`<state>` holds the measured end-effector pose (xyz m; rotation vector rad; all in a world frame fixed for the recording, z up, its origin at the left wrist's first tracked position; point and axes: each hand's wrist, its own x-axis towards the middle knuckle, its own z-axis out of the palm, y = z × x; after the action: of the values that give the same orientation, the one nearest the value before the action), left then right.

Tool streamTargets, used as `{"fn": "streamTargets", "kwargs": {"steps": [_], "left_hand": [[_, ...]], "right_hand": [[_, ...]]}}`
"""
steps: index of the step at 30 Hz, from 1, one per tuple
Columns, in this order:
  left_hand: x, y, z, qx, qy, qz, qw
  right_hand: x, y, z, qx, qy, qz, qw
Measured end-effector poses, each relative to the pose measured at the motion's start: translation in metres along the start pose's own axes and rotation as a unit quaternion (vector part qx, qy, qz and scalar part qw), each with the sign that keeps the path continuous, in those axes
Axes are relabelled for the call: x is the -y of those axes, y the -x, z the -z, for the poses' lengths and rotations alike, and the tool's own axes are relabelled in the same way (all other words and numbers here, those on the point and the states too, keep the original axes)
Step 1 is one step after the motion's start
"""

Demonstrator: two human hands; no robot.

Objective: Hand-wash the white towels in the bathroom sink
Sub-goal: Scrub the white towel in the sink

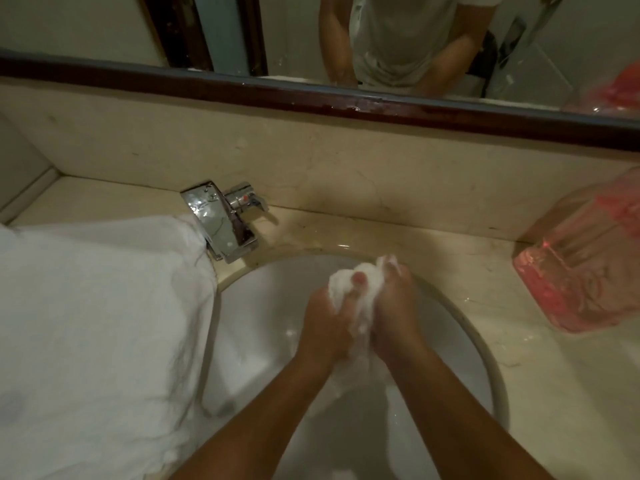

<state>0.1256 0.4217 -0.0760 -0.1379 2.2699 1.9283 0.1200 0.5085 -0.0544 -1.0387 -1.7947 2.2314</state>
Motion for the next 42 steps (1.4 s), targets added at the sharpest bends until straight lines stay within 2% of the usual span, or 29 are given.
{"fn": "streamTargets", "kwargs": {"steps": [2, 5, 9, 12, 15, 19, 26, 30, 33, 36, 42], "left_hand": [[0.006, -0.014, 0.006, -0.018, -0.029, 0.000, 0.999], [0.000, -0.034, 0.020, -0.043, -0.078, -0.002, 0.996], [-0.012, -0.016, 0.028, -0.048, -0.032, 0.012, 0.998], [-0.022, -0.010, 0.046, -0.036, -0.025, 0.001, 0.999], [-0.047, -0.006, 0.065, -0.027, -0.043, -0.006, 0.999], [-0.093, -0.004, 0.086, -0.014, 0.001, 0.012, 1.000], [-0.189, 0.021, 0.090, 0.084, 0.028, 0.004, 0.996], [-0.226, 0.040, 0.055, 0.094, 0.050, -0.038, 0.994], [-0.251, 0.063, 0.020, 0.139, 0.082, -0.061, 0.985], [-0.264, 0.079, -0.019, 0.152, 0.094, -0.069, 0.981], [-0.258, 0.102, -0.099, 0.195, 0.055, -0.049, 0.978]], "right_hand": [[-0.009, 0.007, 0.001, 0.015, 0.029, 0.008, 0.999], [-0.021, 0.032, 0.007, 0.083, 0.187, 0.065, 0.977], [-0.011, 0.030, 0.034, 0.103, 0.050, -0.011, 0.993], [-0.009, 0.034, 0.059, 0.143, 0.117, -0.061, 0.981], [0.007, 0.046, 0.076, 0.145, 0.151, -0.062, 0.976], [0.049, 0.067, 0.075, 0.127, 0.105, 0.005, 0.986], [0.135, 0.111, 0.090, 0.050, 0.040, 0.116, 0.991], [0.175, 0.143, 0.125, -0.017, -0.012, 0.157, 0.987], [0.198, 0.160, 0.161, -0.059, -0.001, 0.186, 0.981], [0.213, 0.169, 0.196, -0.086, -0.017, 0.202, 0.975], [0.214, 0.159, 0.272, -0.154, -0.011, 0.181, 0.971]]}}
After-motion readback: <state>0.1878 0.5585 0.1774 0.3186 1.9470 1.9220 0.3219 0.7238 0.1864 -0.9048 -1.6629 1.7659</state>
